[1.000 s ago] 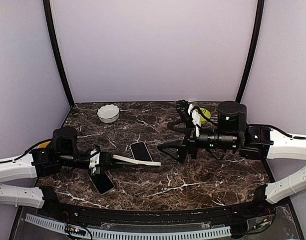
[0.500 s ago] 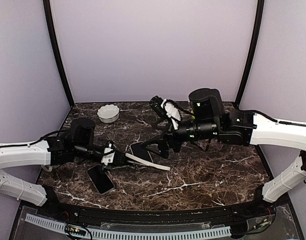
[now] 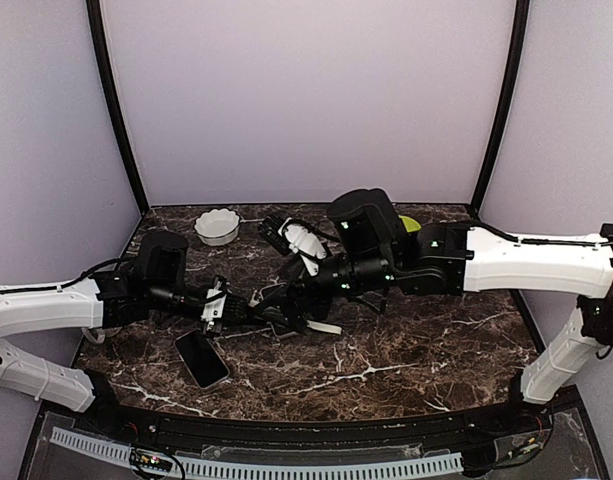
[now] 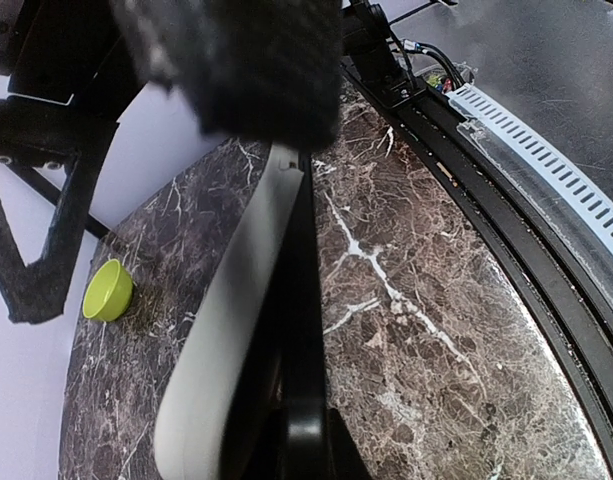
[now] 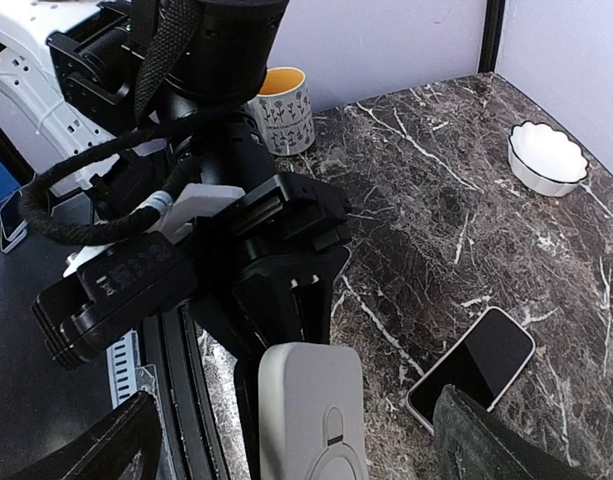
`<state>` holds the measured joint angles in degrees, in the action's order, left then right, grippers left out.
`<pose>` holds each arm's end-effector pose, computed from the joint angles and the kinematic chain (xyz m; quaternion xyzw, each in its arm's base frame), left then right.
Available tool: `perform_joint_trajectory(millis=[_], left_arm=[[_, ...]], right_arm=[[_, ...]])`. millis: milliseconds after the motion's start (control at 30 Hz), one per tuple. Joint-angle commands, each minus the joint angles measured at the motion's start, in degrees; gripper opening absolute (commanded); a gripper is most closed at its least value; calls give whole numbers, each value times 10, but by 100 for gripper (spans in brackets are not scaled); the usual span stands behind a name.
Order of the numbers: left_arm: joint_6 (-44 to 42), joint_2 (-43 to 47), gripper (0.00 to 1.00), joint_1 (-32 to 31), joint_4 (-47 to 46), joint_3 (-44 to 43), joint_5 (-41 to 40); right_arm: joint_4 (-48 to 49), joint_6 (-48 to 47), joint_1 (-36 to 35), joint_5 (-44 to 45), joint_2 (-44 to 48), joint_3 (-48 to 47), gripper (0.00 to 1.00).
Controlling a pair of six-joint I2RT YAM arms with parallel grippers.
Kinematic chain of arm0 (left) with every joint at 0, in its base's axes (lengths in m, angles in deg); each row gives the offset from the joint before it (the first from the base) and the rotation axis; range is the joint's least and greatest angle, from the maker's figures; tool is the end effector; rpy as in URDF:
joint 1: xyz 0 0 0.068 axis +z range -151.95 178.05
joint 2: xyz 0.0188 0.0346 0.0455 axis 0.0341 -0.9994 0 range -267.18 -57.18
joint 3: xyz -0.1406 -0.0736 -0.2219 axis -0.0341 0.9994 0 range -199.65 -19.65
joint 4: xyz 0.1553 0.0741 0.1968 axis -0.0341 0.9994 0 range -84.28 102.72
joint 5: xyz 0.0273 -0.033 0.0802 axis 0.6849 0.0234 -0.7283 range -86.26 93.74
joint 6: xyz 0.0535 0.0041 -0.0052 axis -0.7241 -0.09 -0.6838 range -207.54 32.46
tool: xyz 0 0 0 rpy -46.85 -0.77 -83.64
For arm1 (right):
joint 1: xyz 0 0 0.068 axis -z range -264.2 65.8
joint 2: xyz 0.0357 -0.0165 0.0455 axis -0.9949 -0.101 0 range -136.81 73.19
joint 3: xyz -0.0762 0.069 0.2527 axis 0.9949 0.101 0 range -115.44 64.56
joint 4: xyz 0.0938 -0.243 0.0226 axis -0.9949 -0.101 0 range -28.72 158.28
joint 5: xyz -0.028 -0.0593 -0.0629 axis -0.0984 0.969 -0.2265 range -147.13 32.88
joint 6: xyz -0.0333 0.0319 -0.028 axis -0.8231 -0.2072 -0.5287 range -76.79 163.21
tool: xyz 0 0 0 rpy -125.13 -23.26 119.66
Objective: Take the phone out of the phone case
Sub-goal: Remove the phone case from the phone.
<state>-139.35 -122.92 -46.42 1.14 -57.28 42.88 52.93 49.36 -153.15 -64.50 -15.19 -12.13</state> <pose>0.1619 -0.1904 0.2511 0.7095 0.3892 -0.2465 0.5333 0.1258 0.3394 0.3368 -0.4720 0.7089 0.3611 0.3798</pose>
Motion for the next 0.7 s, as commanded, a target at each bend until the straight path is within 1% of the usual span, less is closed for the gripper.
perform_joint_trajectory(millis=[0, 167, 367, 667], left_arm=[[7, 17, 0, 3, -35, -7, 22], [8, 20, 0, 3, -33, -6, 22], [9, 22, 0, 3, -34, -6, 23], [8, 27, 0, 3, -34, -4, 21]], right_arm=[[6, 14, -5, 31, -20, -29, 95], [13, 18, -4, 41, -34, -28, 92], [0, 21, -5, 47, -54, -40, 87], [-13, 22, -5, 60, -68, -47, 83]])
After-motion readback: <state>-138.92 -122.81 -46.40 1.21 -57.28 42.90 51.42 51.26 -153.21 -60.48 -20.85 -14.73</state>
